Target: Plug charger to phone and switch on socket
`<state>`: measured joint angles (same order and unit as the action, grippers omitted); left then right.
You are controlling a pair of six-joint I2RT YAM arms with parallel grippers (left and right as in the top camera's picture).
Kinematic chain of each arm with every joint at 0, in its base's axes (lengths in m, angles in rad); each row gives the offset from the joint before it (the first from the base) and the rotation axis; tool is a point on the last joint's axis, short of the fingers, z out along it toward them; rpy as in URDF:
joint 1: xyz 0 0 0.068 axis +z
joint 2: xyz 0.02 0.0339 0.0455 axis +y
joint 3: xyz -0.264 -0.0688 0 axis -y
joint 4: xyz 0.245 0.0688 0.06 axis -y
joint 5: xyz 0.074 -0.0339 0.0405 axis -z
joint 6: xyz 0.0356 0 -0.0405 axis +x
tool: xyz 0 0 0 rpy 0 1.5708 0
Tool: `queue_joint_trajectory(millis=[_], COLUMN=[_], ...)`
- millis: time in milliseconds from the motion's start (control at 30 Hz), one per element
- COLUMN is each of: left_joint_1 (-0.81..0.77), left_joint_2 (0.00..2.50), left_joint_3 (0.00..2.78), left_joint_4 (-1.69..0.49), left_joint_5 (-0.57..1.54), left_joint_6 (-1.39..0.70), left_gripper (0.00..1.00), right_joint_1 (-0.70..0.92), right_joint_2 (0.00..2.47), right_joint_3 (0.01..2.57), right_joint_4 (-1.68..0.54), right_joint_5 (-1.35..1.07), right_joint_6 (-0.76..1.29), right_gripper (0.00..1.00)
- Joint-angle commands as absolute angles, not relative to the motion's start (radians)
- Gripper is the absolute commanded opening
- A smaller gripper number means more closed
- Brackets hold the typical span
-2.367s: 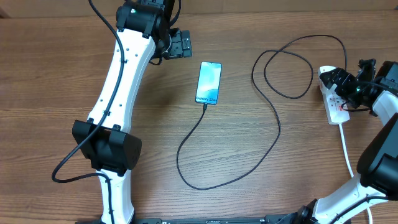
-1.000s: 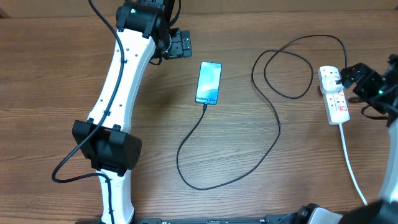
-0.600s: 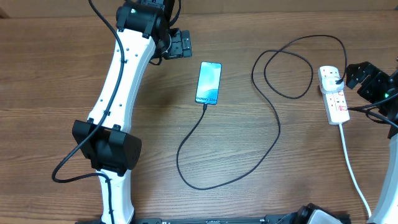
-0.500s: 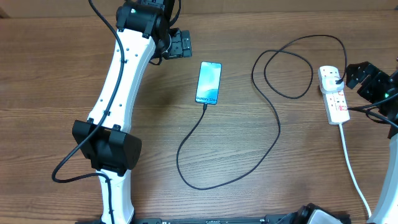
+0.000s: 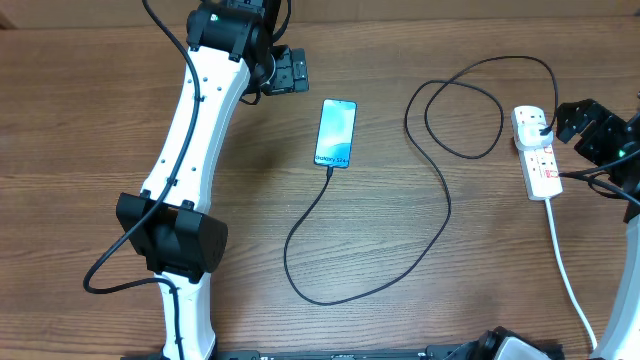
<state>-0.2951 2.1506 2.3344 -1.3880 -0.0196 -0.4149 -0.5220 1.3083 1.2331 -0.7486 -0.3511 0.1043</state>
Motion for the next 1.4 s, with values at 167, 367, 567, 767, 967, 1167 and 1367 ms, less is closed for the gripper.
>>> queue_joint_trajectory(millis=[167,367,567,767,967,1167,1367], left_joint_1=[-0.303,-0.3,-0.302,-0.323,-0.358,-0.368,-0.367], left_joint_2=[2.16,2.164,2.163,2.151,2.082,1.916,1.733], left_joint_3=[2.333,2.333,2.333,2.329,2.263,2.008,1.652], left_joint_4=[-1.388,-1.388,-1.348,-1.229,-1.137,-1.0,-0.859], left_joint_5=[-0.03,-0.03,-0.083,-0.086,-0.138,-0.16,-0.218], left_joint_6=[-0.404,-0.403,-0.404,-0.407,-0.406,-0.407,-0.406], left_gripper=[1.0,1.0,1.0,1.0,1.0,1.0,1.0], right_joint_1=[-0.517,-0.517,-0.517,-0.517,-0.517,-0.517,-0.517], right_joint_2=[1.309,1.309,1.309,1.309,1.309,1.309,1.309], right_joint_3=[1.232,1.232,1.232,1.232,1.232,1.232,1.232], right_joint_4=[-0.744,-0.744,-0.744,-0.744,-0.744,-0.744,-0.744], right_joint_5=[-0.352,-0.352,-0.352,-0.352,-0.352,-0.352,-0.352], right_joint_6=[0.104,0.104,0.104,0.104,0.104,0.104,0.104], right_gripper=[1.0,1.0,1.0,1.0,1.0,1.0,1.0])
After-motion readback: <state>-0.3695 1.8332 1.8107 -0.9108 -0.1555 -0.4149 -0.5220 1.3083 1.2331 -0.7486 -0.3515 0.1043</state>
